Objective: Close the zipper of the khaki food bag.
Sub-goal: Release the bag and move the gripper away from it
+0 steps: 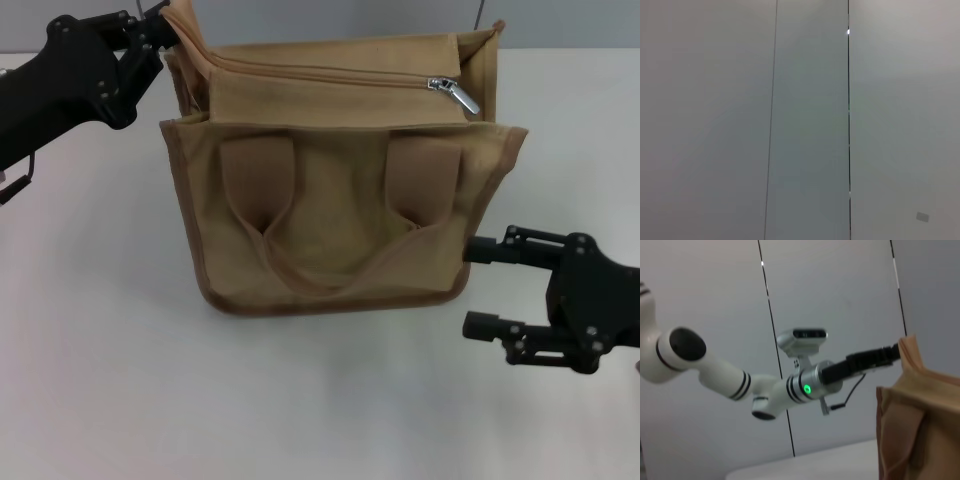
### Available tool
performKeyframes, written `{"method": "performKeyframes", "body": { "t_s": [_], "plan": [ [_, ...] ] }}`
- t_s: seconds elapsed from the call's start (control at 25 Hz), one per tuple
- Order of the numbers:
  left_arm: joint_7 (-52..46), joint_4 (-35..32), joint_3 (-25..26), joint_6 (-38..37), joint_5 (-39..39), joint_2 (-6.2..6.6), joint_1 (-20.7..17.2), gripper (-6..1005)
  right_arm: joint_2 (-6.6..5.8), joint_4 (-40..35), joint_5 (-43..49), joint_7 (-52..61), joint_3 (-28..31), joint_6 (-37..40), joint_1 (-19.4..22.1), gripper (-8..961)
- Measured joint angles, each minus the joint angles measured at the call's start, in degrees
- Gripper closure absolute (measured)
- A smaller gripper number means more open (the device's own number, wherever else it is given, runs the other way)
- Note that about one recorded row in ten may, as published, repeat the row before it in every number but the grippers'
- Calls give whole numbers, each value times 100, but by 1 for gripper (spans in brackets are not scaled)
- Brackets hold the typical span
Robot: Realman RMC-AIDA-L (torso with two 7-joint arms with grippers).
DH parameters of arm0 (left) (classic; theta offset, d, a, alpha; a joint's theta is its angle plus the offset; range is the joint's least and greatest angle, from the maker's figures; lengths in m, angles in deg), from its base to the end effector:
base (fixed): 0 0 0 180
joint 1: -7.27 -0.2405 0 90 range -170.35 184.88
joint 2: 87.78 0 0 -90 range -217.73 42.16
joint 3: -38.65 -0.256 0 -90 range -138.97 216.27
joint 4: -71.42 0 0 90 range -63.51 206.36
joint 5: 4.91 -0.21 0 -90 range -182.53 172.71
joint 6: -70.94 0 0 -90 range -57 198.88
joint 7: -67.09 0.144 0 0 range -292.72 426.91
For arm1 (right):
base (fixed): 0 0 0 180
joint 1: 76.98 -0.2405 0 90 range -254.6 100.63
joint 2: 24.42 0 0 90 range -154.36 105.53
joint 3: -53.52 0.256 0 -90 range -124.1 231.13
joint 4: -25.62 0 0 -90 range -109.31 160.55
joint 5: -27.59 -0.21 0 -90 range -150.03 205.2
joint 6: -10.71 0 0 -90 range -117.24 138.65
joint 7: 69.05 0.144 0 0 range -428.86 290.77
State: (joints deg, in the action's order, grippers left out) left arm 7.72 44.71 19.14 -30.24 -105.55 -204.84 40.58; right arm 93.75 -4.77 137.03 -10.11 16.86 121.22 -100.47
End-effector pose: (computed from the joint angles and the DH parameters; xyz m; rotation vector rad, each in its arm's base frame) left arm -0.2410 0.3384 0.0526 -2.3077 -0.2360 -1.2461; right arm 0.2677 0.2549 0.0067 -2.7791 0.2806 1.1287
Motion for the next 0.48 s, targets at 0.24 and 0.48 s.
{"method": "performKeyframes", "body": {
  "t_s": [0.24, 0.48],
  "plan": [
    [-50, 0, -1, 27, 0, -10, -13, 893, -2, 97, 168, -240, 2, -143, 5, 222],
    [-160, 0, 24, 149, -6, -28, -53, 878, -5, 103, 210, -267, 1, -203, 6, 221]
  ]
}}
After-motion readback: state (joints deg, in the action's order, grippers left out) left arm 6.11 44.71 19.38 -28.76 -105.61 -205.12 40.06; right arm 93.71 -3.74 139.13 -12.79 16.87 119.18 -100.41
